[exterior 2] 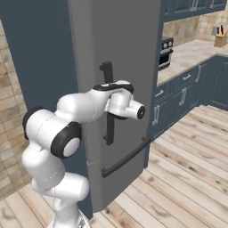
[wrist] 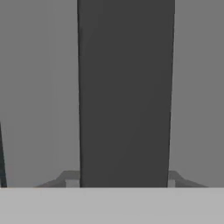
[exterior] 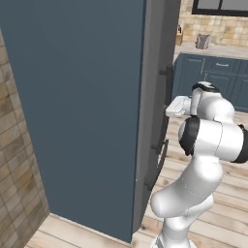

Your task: Move the hot dog bun to the plate on the dining table and place the condiment next to that plate. Then navigate to the fridge and take the sausage and place it on the plate as well.

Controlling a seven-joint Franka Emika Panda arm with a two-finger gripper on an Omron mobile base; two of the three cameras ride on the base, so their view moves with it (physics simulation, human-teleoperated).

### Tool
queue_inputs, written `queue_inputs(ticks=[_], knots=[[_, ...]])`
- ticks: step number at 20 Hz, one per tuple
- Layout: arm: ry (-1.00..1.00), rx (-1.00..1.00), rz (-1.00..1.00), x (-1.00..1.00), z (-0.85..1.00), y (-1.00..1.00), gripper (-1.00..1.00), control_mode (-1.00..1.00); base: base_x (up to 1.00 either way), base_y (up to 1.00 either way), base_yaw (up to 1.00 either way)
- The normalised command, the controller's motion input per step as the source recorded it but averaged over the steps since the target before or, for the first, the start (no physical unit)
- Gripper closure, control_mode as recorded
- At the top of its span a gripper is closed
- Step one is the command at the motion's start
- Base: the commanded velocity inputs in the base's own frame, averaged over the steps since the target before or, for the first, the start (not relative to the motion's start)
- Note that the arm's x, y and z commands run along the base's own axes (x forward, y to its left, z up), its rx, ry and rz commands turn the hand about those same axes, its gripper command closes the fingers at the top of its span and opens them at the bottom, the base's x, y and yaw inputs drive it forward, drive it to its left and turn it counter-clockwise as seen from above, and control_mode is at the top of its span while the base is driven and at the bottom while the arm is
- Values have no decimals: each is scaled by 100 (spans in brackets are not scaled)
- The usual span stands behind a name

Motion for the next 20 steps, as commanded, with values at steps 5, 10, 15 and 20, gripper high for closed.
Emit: queue_inputs(ticks=[5, 10, 15, 20], knots=[[0, 0, -11, -41, 18, -49, 100, -100, 0, 0, 0], [0, 0, -11, -34, 33, -61, 100, -100, 0, 0, 0], [0, 0, -5, -27, 23, -71, 100, -100, 0, 0, 0], [0, 0, -1, -28, 2, -65, 100, -100, 0, 0, 0]])
